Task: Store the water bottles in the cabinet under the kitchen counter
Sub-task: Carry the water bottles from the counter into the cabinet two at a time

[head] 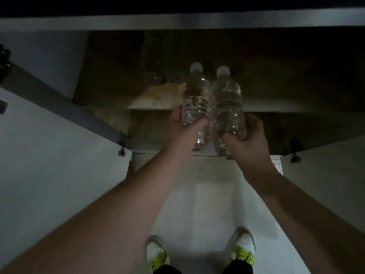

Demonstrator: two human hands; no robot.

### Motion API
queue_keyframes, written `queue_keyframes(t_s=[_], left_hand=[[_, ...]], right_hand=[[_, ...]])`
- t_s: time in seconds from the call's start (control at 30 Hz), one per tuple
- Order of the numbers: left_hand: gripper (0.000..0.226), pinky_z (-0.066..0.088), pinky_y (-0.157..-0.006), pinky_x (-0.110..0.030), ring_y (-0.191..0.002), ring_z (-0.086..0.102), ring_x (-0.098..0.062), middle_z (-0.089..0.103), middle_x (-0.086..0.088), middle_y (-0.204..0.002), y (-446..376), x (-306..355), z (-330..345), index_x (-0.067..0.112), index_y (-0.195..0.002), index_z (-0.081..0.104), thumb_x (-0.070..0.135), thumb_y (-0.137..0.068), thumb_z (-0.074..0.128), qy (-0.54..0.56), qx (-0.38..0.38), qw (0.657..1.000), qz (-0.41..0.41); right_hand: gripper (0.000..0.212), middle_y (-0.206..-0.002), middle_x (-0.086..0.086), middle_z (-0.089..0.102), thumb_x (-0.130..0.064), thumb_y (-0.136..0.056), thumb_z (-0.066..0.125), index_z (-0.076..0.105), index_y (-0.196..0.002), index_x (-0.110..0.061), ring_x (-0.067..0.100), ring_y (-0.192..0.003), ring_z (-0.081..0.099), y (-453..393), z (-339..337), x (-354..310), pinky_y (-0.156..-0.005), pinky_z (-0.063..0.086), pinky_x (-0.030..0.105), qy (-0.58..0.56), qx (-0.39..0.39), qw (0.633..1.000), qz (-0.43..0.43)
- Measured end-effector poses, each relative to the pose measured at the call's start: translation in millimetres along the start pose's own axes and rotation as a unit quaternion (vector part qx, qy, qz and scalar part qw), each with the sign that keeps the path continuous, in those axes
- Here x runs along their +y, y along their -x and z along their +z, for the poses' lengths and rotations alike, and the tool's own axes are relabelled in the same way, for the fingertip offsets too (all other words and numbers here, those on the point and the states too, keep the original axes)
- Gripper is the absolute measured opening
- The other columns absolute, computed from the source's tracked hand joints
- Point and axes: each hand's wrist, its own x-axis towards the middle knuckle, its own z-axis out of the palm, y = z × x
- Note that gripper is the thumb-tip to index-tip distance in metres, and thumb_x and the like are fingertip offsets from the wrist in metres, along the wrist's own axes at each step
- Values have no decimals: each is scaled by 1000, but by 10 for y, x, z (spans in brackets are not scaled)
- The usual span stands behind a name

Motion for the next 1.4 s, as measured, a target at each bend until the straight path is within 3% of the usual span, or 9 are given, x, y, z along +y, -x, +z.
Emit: queue_keyframes(t_s=[0.17, 0.23, 0.43, 0.7, 0.83, 0.93, 1.03, 1.13, 1.4], left_hand=[[51, 56, -56, -23, -84, 68, -8, 70, 13, -100, -66, 129, -28, 37, -119, 58, 22, -76, 81, -23, -29, 999, -12], [63, 60, -59, -33, -91, 68, -14, 67, 11, -111, -33, 120, -28, 42, -130, 51, 28, -77, 81, -39, -37, 998, -29], [71, 60, -51, -30, -85, 68, -18, 61, 4, -117, -26, 114, 16, 34, -141, 37, 41, -82, 75, -68, -13, 998, 0], [81, 49, -68, -5, -90, 65, 9, 61, 6, -118, -50, -122, -75, 26, -145, 29, 17, -82, 78, -49, -35, 993, 105], [77, 48, -95, -16, -116, 58, 4, 58, 9, -134, -67, -271, -164, 31, -150, 26, 7, -90, 67, -85, -78, 982, 148], [72, 44, -91, -15, -118, 56, 0, 54, 6, -142, -98, -303, -211, 38, -152, 22, 13, -95, 60, -213, -61, 956, 192], [67, 41, -82, -10, -111, 55, -6, 55, 0, -140, -126, -257, -271, 32, -151, 31, 21, -93, 64, -372, 19, 882, 289], [60, 52, -90, -38, -119, 53, -24, 55, -6, -136, -207, -213, -264, 24, -143, 47, 23, -87, 69, -441, 66, 813, 375], [47, 53, -87, -49, -112, 58, -32, 62, -12, -125, -584, 50, -218, 15, -129, 61, 11, -84, 72, -454, 89, 773, 434]], right_hand=[[67, -107, -7, 66, -38, -67, 81, 54, -125, -20, 9, -93, 65, -110, 77, 22, -65, 49, 22, 30, 4, 999, 34], [60, -103, -8, 68, -38, -68, 80, 57, -121, -22, 11, -93, 67, -129, 87, 18, -73, 53, 30, 6, 15, 999, 41], [68, -117, -9, 59, -44, -79, 72, 42, -139, -33, 15, -97, 64, -169, 95, -121, -74, 59, 37, -69, -6, 995, 74], [86, -135, -10, 53, -27, -76, 79, 29, -145, -36, 8, -119, 55, -194, -40, -60, -95, 46, 29, -83, -105, 991, 9], [73, -125, -10, 61, -18, -78, 78, 39, -139, -27, 0, -111, 60, -195, -125, -40, -90, 51, 20, 6, -82, 993, -82], [77, -125, -9, 60, -28, -73, 79, 41, -139, -30, 3, -108, 60, -214, -132, -29, -88, 52, 23, 152, -22, 980, -128], [78, -129, -4, 56, -33, -71, 79, 42, -140, -29, 5, -110, 53, -218, -79, -13, -91, 48, 21, 222, 17, 962, -160], [77, -135, 4, 43, -30, -72, 80, 43, -140, -29, 6, -108, 44, -237, 1, -68, -92, 40, 16, 246, 48, 956, -155], [55, -120, -10, 62, -20, -80, 77, 54, -129, -28, -2, -98, 60, -493, 153, -203, -90, 51, 18, 213, 43, 964, -151]])
